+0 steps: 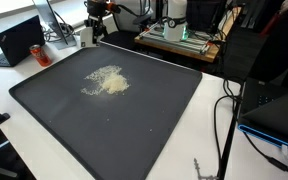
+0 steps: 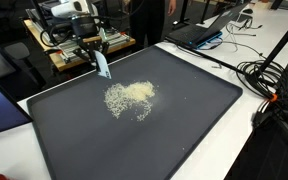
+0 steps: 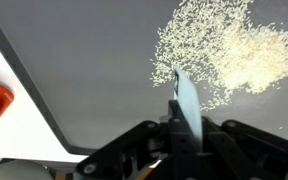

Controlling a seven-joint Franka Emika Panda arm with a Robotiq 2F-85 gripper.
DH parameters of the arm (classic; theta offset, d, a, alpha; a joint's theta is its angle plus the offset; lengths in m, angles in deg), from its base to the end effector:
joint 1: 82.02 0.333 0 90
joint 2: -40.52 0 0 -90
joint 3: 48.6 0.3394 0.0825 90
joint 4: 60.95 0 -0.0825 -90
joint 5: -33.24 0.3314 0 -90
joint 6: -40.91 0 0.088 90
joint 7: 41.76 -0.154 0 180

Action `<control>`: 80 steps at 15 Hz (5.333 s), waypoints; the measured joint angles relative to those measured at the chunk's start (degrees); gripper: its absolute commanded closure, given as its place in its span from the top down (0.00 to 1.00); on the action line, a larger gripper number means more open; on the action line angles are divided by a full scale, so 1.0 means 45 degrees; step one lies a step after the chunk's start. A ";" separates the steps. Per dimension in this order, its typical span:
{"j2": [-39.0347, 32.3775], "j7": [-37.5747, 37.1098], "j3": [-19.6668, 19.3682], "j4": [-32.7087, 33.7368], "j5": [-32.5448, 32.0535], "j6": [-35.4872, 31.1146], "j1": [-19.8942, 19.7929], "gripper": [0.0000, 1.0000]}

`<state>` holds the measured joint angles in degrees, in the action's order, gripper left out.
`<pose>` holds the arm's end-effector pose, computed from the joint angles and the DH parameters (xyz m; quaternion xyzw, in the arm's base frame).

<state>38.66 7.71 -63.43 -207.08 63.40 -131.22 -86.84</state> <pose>0.4360 -0.1909 0.3238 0.9754 0.0076 0.2157 0.0454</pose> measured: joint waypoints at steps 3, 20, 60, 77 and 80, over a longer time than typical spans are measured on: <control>0.0157 -0.1141 0.0263 -0.0443 -0.3150 -0.0122 -0.0116 0.01; 0.0898 -0.0336 0.1303 -0.1191 -0.5635 0.0791 0.0974 0.01; -0.5138 -0.5747 0.2281 0.3420 -0.9996 0.1949 0.1056 0.01; -0.4828 -0.2621 0.5005 0.2537 -0.9475 0.1039 -0.2101 0.01; -0.4368 -0.2626 0.4267 0.1661 -1.0316 0.0534 -0.1591 0.01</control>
<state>19.00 -4.11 -44.22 -199.61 16.97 -128.81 -94.00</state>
